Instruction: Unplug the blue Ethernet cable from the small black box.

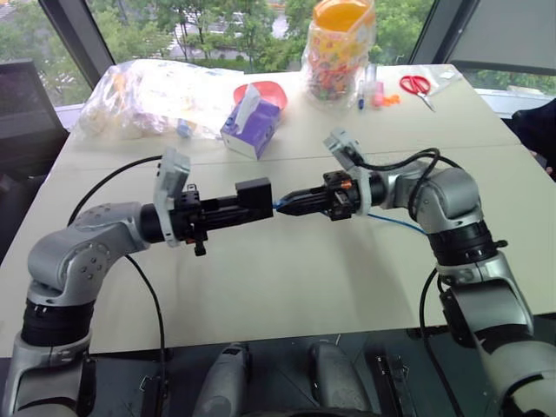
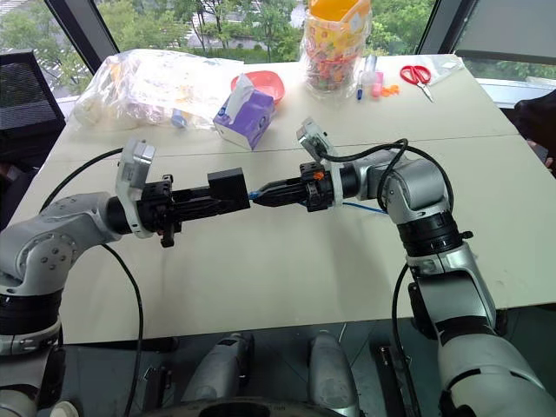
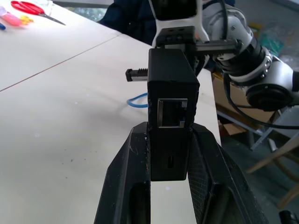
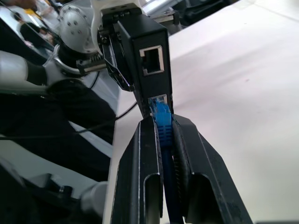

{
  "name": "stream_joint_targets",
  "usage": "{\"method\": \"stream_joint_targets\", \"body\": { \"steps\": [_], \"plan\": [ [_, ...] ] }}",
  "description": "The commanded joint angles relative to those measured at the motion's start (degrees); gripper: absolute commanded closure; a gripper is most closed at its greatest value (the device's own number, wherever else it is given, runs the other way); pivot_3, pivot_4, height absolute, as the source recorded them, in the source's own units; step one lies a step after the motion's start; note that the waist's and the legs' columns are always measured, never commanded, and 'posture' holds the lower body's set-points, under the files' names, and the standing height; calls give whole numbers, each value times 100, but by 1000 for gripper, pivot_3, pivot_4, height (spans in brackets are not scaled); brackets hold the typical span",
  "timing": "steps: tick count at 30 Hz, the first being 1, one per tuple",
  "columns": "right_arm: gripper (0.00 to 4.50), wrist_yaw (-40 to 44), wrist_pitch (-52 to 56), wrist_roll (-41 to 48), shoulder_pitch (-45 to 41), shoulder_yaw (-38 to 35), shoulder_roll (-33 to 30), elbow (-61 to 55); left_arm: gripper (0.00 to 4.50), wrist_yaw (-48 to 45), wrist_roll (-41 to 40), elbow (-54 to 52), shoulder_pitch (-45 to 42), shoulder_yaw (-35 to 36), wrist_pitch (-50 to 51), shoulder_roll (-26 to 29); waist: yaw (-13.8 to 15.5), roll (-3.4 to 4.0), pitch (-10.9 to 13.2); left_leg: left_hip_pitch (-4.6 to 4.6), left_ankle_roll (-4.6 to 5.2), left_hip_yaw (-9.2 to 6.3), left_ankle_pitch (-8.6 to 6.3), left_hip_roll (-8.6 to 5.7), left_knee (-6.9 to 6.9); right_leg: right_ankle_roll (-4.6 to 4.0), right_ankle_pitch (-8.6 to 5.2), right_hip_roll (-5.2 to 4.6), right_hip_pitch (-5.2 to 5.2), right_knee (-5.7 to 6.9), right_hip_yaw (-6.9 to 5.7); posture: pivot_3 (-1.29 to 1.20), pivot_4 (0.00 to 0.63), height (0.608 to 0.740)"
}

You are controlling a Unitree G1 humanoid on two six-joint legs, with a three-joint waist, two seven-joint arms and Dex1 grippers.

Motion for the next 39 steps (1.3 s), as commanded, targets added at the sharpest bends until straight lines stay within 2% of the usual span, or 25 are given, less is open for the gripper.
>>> {"method": "stream_joint_targets", "body": {
  "steps": [1,4,10,16,20,23,39],
  "plan": [
    [4383,-183,-232,-200,-314,-656,-415,1084,4024,-207,-185,-222,244,317,21,285,7,0,0,0,0,0,0,0,0,0,0,0,-1,1,0,0,150,726],
    [4383,-128,-346,-226,-389,-700,-550,1456,4024,-178,-210,-232,299,345,6,319,23,-4,2,-3,0,0,0,-1,0,6,3,0,0,-1,0,0,150,726],
    [4383,-122,-391,-161,-222,-691,-712,1404,4024,-128,-286,-216,349,397,-23,351,16,-4,5,-9,0,0,0,-1,-1,8,4,0,-7,-4,0,0,150,726],
    [4383,-153,-95,194,195,-658,-688,339,4024,-89,-289,-117,263,360,-67,339,16,-4,5,-14,0,0,0,-1,-2,10,3,-1,-11,-5,0,0,150,726],
    [2875,-295,243,577,449,-729,-615,-478,4024,-53,-324,-68,160,325,-77,324,70,-5,6,-20,0,0,0,-4,1,-1,-3,-3,-13,-6,-1,0,150,726],
    [1308,-427,360,618,516,-751,-548,-808,4024,-44,-357,-50,102,320,-68,317,0,-5,6,-19,0,4,-1,-1,1,-6,-5,-3,-15,-7,0,0,150,726],
    [1308,-702,610,765,261,-730,-60,-1054,4024,1,-495,-226,-36,163,126,98,21,-7,7,-26,0,4,0,-1,2,9,4,-3,-19,-7,-1,0,150,726]
  ]
}}
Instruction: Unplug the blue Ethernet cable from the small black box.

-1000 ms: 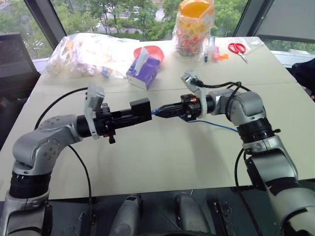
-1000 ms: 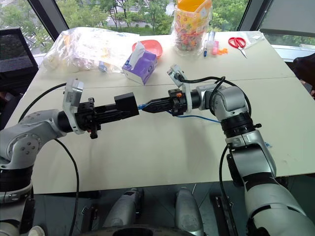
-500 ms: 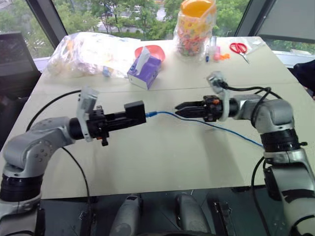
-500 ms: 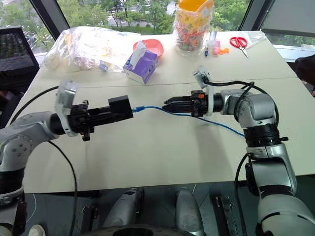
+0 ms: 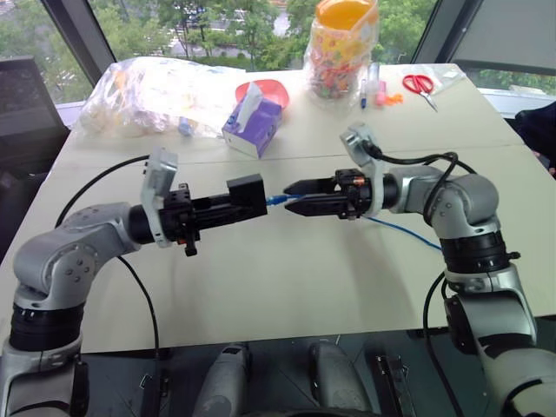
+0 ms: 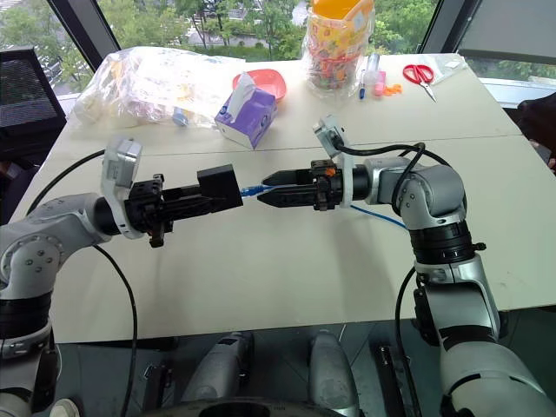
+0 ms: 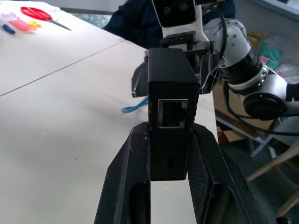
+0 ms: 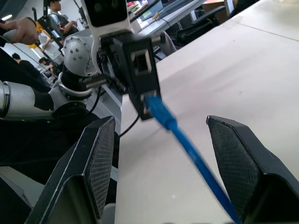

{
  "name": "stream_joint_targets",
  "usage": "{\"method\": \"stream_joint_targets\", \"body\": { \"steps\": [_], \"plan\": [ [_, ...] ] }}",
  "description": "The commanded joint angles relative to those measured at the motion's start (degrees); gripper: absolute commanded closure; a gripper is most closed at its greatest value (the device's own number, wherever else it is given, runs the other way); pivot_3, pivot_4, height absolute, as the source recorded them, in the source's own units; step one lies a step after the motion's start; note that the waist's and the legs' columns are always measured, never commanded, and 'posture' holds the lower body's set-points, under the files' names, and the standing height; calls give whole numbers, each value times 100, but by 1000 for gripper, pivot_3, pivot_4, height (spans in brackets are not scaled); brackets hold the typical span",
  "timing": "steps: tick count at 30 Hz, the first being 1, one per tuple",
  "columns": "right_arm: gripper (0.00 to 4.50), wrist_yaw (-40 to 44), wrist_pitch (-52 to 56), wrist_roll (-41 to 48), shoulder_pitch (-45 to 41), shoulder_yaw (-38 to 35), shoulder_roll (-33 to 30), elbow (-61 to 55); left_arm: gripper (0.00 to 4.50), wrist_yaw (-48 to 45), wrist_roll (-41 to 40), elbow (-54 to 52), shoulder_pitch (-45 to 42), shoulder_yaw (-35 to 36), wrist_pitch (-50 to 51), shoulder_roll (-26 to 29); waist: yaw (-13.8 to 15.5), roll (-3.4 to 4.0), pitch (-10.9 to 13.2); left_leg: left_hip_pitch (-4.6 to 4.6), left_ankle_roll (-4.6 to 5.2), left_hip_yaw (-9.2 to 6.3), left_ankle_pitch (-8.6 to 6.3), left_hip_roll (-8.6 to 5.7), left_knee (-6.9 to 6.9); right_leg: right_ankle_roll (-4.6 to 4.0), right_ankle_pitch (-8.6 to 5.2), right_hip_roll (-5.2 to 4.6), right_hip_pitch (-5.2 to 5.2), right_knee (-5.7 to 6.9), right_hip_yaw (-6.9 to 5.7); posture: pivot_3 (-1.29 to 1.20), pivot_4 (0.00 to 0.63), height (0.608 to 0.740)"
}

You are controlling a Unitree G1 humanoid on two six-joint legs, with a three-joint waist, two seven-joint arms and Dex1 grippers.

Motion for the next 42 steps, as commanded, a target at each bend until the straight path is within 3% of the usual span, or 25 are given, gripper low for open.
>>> {"method": "stream_joint_targets", "body": {
  "steps": [1,12,16,35,38,40,42],
  "plan": [
    [1308,41,-29,95,-166,-6,75,-152,4024,-1,-97,-178,-100,34,-29,-11,-1,0,0,0,0,0,0,0,0,0,0,0,0,0,0,0,150,726],
    [1308,104,-28,79,-112,191,91,-304,4024,19,-58,-133,-139,11,-92,-93,-2,0,0,0,0,0,0,0,0,0,0,0,0,0,0,0,150,726],
    [2520,98,-52,54,-105,239,98,-334,4024,30,-43,-131,-150,10,-100,-117,-2,0,0,0,0,0,0,0,0,0,0,0,-1,0,0,0,150,726],
    [2520,131,-58,61,-125,325,72,-366,4024,45,-17,-151,-127,13,-133,-134,-2,0,0,0,0,0,0,0,0,0,0,0,-1,0,0,0,150,726],
    [3352,139,-79,40,-133,319,54,-336,4024,41,-14,-157,-122,12,-138,-133,-1,0,0,0,0,0,0,0,0,0,0,0,-1,0,0,0,150,726],
    [4372,147,-84,34,-131,315,46,-334,4024,38,-16,-168,-114,16,-135,-129,-1,0,0,0,0,0,0,0,0,0,0,0,-1,0,0,0,150,726],
    [4446,154,-90,25,-130,313,42,-332,4024,33,-21,-175,-108,20,-133,-122,-4,0,0,0,0,0,0,0,0,0,0,0,0,0,0,0,150,726]
  ]
}}
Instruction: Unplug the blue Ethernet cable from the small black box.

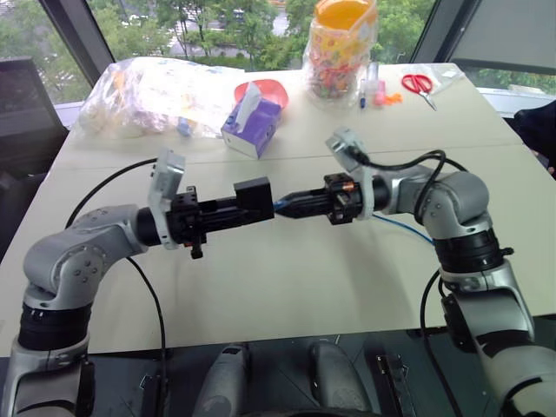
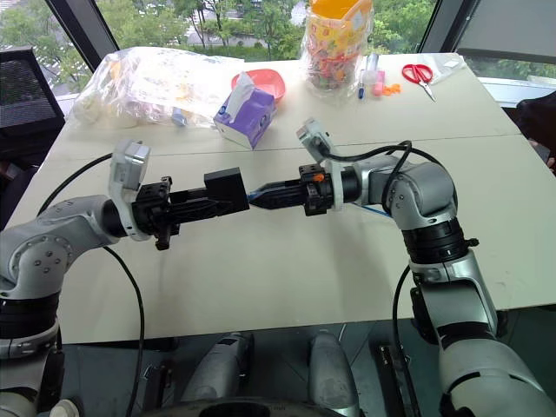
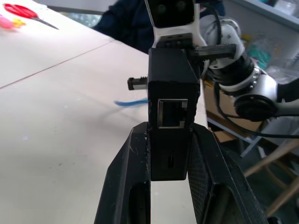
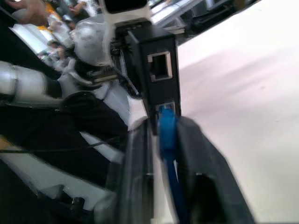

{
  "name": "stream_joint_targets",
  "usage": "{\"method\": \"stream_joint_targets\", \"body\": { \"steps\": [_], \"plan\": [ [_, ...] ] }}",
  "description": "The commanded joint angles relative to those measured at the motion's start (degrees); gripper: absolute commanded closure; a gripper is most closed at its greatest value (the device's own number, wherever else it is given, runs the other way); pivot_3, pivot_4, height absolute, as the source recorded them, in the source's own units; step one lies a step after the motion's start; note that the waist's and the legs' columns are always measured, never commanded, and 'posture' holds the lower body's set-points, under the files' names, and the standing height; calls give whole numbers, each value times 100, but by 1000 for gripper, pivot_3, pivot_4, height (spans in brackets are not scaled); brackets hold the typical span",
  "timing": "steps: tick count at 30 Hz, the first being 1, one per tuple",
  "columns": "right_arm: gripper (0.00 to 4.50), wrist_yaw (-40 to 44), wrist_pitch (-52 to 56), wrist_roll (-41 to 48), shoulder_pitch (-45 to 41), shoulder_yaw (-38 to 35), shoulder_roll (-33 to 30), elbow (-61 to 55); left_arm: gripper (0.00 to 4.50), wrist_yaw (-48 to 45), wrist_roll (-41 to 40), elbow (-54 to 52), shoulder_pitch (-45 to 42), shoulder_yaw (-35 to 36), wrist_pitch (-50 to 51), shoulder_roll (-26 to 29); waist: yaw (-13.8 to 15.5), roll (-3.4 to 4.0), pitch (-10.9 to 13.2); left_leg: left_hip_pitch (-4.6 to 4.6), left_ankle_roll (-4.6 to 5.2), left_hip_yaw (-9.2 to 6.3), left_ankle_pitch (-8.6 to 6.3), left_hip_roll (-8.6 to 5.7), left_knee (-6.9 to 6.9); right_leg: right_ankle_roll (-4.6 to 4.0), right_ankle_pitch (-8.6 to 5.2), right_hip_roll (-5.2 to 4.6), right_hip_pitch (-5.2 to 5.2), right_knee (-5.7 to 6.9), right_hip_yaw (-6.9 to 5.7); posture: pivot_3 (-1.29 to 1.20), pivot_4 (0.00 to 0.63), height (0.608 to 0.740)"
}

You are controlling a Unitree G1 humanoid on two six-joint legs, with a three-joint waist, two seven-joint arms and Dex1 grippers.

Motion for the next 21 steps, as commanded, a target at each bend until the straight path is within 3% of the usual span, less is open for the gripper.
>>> {"method": "stream_joint_targets", "body": {
  "steps": [1,13,21],
  "plan": [
    [4446,22,-68,61,-101,-62,41,-148,4024,32,-6,-162,-79,67,-94,28,-4,0,0,0,0,0,0,0,0,0,0,0,-1,1,0,0,150,726],
    [4446,-19,-36,66,-159,-189,60,83,4024,-38,-89,-219,-50,97,-35,96,-2,0,0,0,0,0,0,0,0,0,0,0,-1,1,0,0,150,726],
    [4446,120,-563,-396,-301,-314,-237,1404,4024,-52,-187,-208,-34,192,-22,190,10,0,0,0,0,0,0,0,3,1,1,0,0,1,0,0,150,726]
  ]
}}
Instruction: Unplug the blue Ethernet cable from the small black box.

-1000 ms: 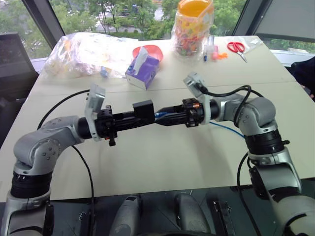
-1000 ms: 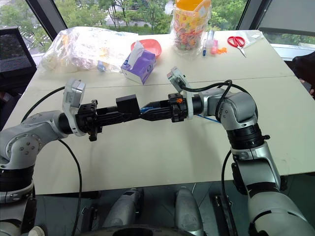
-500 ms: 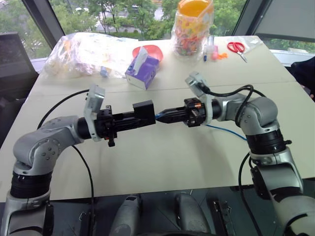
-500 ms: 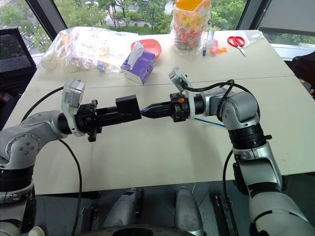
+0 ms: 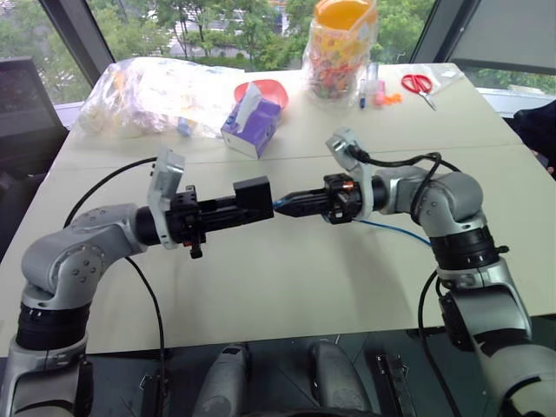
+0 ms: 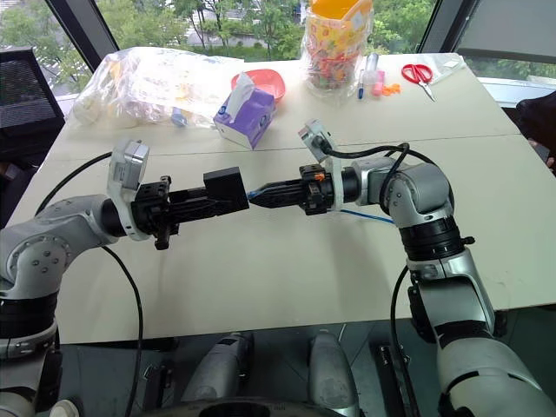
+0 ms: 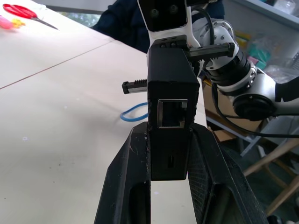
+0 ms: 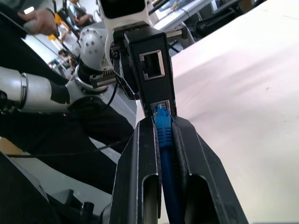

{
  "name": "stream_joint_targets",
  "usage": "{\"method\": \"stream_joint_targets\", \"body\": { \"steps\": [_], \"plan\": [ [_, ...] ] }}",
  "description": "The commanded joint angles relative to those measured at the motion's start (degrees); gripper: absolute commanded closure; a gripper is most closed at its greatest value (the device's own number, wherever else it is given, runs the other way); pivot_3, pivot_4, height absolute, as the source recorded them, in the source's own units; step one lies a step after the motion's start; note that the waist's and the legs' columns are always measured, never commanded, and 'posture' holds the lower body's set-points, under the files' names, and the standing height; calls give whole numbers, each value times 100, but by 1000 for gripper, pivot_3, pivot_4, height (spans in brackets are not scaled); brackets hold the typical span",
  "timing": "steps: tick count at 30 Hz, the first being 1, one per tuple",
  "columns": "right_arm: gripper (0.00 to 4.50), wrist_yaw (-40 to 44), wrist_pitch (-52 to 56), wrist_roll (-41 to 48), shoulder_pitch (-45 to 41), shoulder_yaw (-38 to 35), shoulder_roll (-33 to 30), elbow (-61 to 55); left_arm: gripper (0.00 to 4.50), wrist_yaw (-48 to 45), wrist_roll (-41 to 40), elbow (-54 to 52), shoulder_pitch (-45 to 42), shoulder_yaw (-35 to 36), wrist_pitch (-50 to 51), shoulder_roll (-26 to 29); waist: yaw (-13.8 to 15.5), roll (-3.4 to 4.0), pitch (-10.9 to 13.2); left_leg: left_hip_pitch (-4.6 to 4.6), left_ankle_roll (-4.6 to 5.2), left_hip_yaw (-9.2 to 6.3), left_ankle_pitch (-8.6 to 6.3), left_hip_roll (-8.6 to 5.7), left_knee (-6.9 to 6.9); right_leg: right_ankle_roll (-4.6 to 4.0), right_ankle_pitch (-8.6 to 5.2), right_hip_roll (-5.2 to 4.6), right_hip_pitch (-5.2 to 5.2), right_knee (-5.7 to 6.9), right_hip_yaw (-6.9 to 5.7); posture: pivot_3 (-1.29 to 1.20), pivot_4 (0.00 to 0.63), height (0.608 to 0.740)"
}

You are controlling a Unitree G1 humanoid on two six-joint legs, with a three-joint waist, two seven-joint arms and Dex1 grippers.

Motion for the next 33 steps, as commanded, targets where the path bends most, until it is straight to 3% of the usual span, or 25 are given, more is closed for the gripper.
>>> {"method": "stream_joint_targets", "body": {
  "steps": [1,6,10,15,20,23,29,33],
  "plan": [
    [4446,-27,-430,-396,-196,-320,-315,793,4024,-124,-174,-243,-24,163,-41,82,37,-1,0,0,0,1,0,-3,2,-1,0,-1,1,0,1,0,150,726],
    [4446,145,-885,-790,-286,-383,-508,1579,4024,-112,-205,-278,38,219,-47,115,8,-1,1,-2,0,1,0,-3,2,0,0,-1,0,-2,0,0,150,726],
    [4446,-307,-1883,-1439,-301,-407,-444,2160,4024,-102,11,-124,13,149,-176,88,-14,-1,1,0,0,2,0,-2,1,1,0,-1,0,0,1,0,150,726],
    [4446,-2188,-3662,-2476,-632,-546,99,3474,4024,93,1048,638,-280,-368,-1073,-400,-6,-1,1,8,-1,6,1,-2,3,0,2,-1,3,6,3,0,150,726],
    [4446,-3250,-4460,-3103,-903,-591,289,4591,4024,22,2468,1743,-657,-1054,-2605,-946,47,-2,1,8,-4,5,3,-6,6,3,5,-1,10,1,4,0,150,726],
    [3275,-3689,-4731,-3348,-965,-632,276,5069,4024,231,3222,2629,-947,-1279,-3552,-1333,49,-2,1,4,-4,5,3,-8,3,17,12,-2,8,-4,5,0,150,726],
    [68,-4149,-4854,-3310,-1105,-1063,184,5417,4024,439,3875,4045,-1444,-1374,-4685,-2084,-13,-2,1,4,-3,5,4,-8,0,27,18,-2,5,-1,6,0,150,726],
    [20,-4200,-4756,-2940,-1220,-1618,143,5220,4024,574,4231,4972,-1701,-1433,-5313,-2489,-23,-2,1,6,-2,6,4,-8,1,32,20,-2,5,4,6,0,150,726]
  ]
}}
